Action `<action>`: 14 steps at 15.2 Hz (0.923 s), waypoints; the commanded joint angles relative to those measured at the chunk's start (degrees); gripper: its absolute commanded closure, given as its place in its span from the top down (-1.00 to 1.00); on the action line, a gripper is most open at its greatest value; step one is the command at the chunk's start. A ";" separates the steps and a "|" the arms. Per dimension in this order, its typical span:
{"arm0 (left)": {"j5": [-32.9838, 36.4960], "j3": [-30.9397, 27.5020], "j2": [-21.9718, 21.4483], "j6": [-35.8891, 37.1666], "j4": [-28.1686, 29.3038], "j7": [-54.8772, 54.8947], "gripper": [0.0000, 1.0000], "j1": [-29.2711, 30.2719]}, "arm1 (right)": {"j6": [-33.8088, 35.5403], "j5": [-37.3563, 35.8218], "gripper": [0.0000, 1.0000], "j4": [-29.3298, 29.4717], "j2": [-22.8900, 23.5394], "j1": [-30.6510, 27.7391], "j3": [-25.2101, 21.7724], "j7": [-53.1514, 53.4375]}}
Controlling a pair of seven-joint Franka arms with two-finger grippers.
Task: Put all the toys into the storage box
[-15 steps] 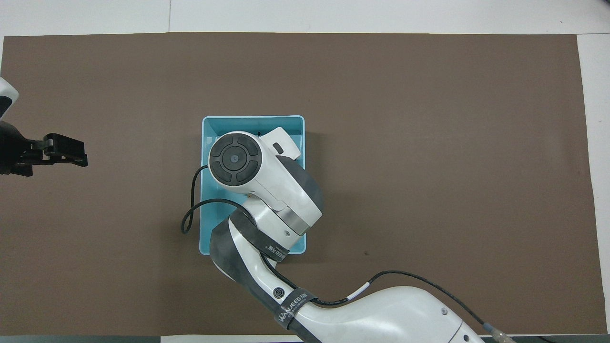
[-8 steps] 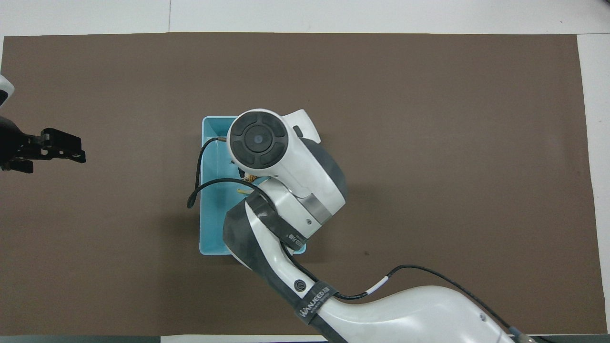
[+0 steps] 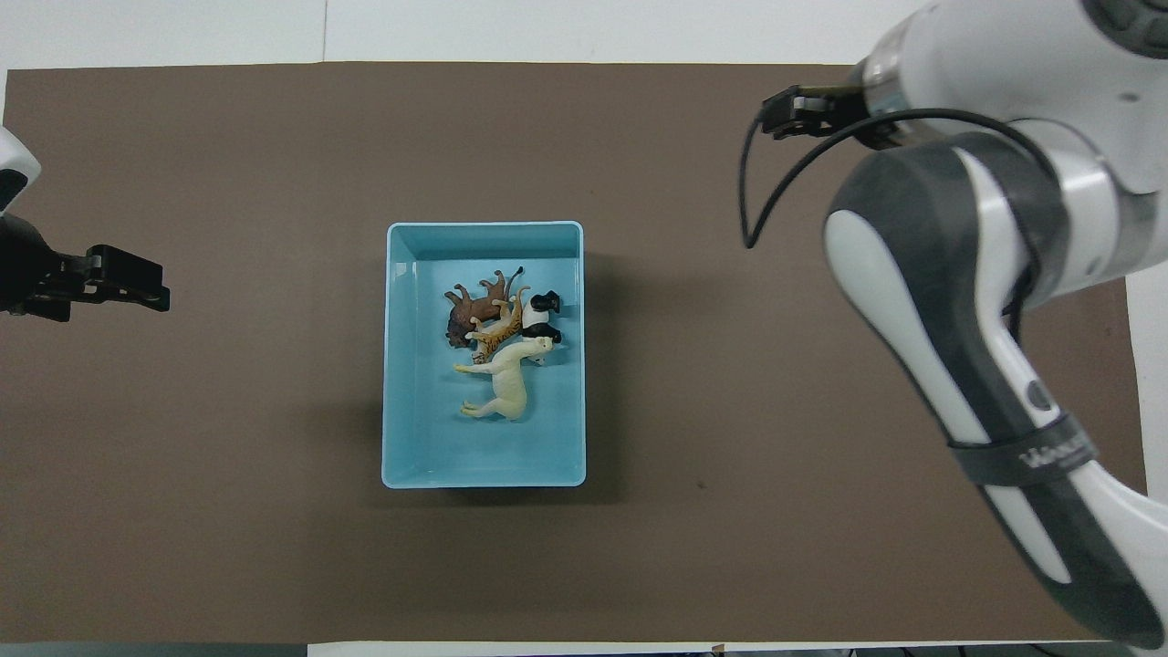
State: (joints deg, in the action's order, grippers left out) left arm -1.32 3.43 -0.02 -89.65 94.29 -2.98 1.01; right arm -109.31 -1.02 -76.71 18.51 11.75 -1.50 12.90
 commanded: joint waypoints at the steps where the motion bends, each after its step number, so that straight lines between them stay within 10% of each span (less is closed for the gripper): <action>1: -0.61 0.00 -0.51 0.71 -0.43 1.40 1.00 0.57 | 4.43 0.93 1.00 -1.96 -3.30 -5.93 1.23 -6.47; 7: -0.61 -0.26 -0.77 0.44 -0.33 1.40 1.00 0.49 | 22.73 0.75 1.00 -4.75 -12.16 -9.11 1.06 -11.41; 14: -0.61 0.09 -0.77 0.26 -0.16 0.70 1.00 0.48 | 16.94 0.84 1.00 -16.99 -20.01 -11.31 1.06 -11.06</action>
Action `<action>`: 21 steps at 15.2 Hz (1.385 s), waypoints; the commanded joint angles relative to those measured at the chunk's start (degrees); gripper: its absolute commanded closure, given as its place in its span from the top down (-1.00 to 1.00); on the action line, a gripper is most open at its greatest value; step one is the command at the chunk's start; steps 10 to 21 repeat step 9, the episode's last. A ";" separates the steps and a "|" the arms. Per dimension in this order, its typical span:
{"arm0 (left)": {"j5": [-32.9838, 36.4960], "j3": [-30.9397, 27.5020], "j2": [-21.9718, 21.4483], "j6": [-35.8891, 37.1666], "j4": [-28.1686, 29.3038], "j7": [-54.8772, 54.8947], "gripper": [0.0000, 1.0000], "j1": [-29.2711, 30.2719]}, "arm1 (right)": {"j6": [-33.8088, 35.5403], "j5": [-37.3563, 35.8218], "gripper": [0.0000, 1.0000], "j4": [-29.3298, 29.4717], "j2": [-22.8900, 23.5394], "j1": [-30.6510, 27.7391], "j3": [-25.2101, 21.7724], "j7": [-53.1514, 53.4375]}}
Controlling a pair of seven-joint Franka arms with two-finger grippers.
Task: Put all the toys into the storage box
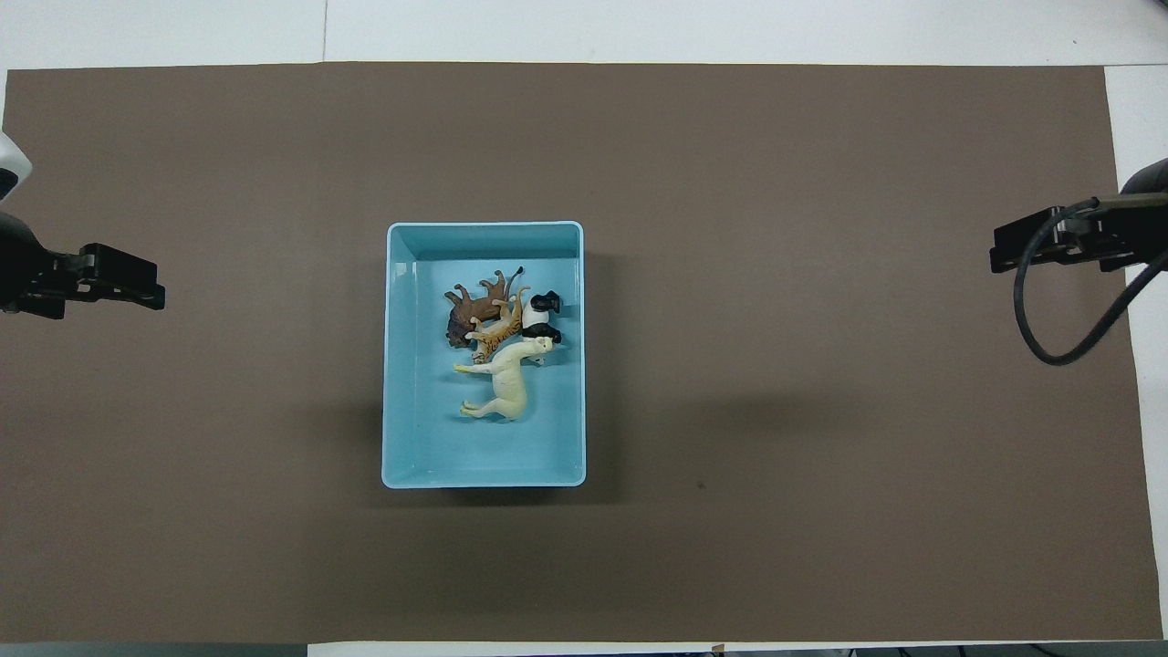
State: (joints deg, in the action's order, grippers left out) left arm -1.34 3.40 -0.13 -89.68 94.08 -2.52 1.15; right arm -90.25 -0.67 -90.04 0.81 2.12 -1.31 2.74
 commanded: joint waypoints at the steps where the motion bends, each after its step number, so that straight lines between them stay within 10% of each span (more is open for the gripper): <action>1: -0.59 0.03 -0.66 0.64 0.05 0.24 1.00 0.17 | -2.39 0.41 1.00 -3.48 -2.22 -1.60 0.87 -0.72; 21: -0.59 -0.06 -0.66 0.47 0.05 0.24 1.00 0.87 | -2.65 0.23 1.00 -1.37 -1.87 -1.86 0.87 -1.07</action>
